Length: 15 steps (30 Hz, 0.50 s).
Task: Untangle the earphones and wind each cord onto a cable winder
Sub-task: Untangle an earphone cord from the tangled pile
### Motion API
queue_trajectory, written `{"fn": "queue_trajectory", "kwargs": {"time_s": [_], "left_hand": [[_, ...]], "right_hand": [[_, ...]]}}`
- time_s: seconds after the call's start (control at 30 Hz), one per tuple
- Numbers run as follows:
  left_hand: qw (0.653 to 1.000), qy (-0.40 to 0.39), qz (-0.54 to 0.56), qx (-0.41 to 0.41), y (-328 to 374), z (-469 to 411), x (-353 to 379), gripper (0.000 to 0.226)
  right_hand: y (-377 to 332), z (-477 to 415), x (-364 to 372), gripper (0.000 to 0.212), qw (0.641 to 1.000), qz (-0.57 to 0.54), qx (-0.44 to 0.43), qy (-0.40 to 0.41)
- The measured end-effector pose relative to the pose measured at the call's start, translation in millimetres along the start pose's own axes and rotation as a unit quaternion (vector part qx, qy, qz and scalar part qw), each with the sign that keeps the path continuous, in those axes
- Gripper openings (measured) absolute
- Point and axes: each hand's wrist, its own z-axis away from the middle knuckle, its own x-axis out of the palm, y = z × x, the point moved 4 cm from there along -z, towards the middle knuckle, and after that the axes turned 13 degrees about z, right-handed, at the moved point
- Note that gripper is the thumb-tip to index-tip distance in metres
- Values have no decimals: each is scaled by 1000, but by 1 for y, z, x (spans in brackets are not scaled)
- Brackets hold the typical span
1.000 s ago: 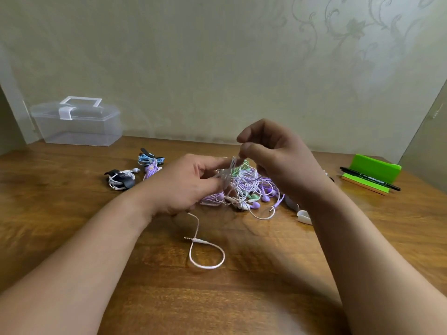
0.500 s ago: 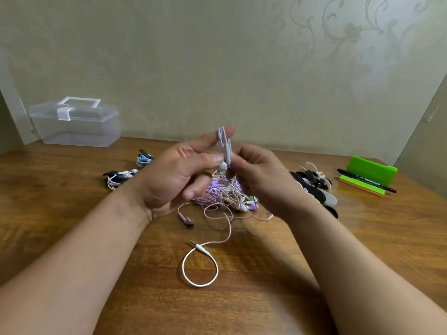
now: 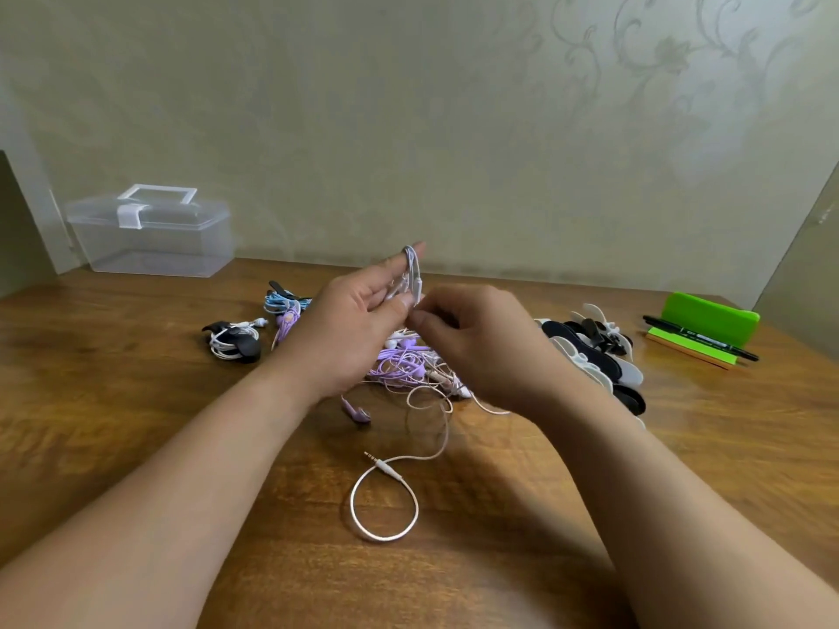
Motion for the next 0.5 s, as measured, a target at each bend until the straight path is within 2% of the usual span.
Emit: {"fn": "queue_trajectory", "kwargs": {"time_s": [0.07, 0.17, 0.33, 0.43, 0.5], "left_hand": [[999, -47, 0, -14, 2, 4, 7, 51], [994, -101, 5, -43, 6, 8, 17, 49], [991, -109, -12, -75, -7, 4, 12, 47], [991, -114, 29, -69, -1, 7, 18, 48], [992, -116, 17, -49, -2, 7, 17, 48]], "right_hand": [[9, -2, -13, 18, 998, -31, 28, 37], [17, -3, -19, 13, 996, -68, 44, 34], [24, -2, -21, 10, 992, -113, 46, 27], [24, -3, -22, 8, 989, -141, 36, 23], [24, -4, -23, 10, 984, -173, 37, 17]]}}
